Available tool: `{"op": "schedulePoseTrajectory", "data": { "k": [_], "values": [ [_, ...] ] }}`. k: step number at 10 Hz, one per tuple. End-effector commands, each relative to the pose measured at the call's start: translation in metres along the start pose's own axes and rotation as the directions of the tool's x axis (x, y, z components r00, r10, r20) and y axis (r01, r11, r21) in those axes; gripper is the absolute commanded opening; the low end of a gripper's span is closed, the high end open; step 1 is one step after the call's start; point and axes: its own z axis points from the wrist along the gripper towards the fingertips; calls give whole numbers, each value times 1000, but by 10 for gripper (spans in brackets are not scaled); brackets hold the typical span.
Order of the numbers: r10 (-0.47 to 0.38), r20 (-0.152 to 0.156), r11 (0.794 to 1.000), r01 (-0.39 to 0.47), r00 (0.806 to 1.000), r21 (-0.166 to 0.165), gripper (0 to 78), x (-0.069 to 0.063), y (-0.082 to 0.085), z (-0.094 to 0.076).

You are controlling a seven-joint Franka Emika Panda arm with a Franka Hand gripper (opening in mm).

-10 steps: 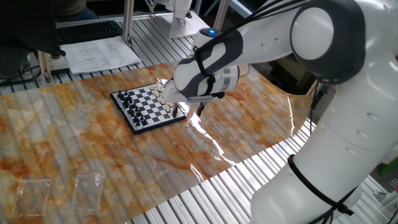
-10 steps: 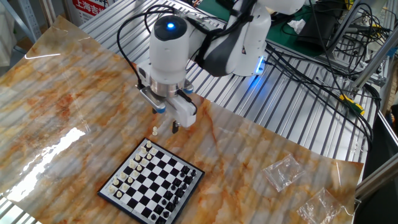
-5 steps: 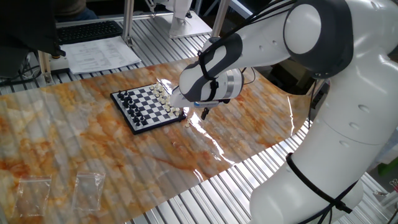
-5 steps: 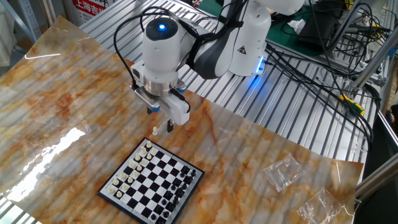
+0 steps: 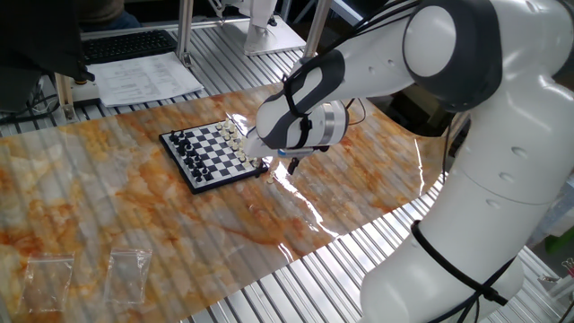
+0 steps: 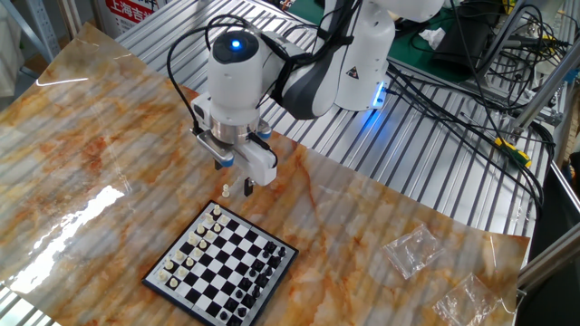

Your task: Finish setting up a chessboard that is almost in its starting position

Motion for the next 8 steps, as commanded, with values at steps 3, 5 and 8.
{"op": "schedulePoseTrajectory", "data": {
  "k": [3,5,8],
  "values": [
    [-18,12,1000,18,1000,-4,775,-5,-4,5],
    [-18,16,1000,18,1000,-4,775,-6,-3,7],
    [-19,25,1000,19,1000,-4,775,-7,-2,11]
  ]
}}
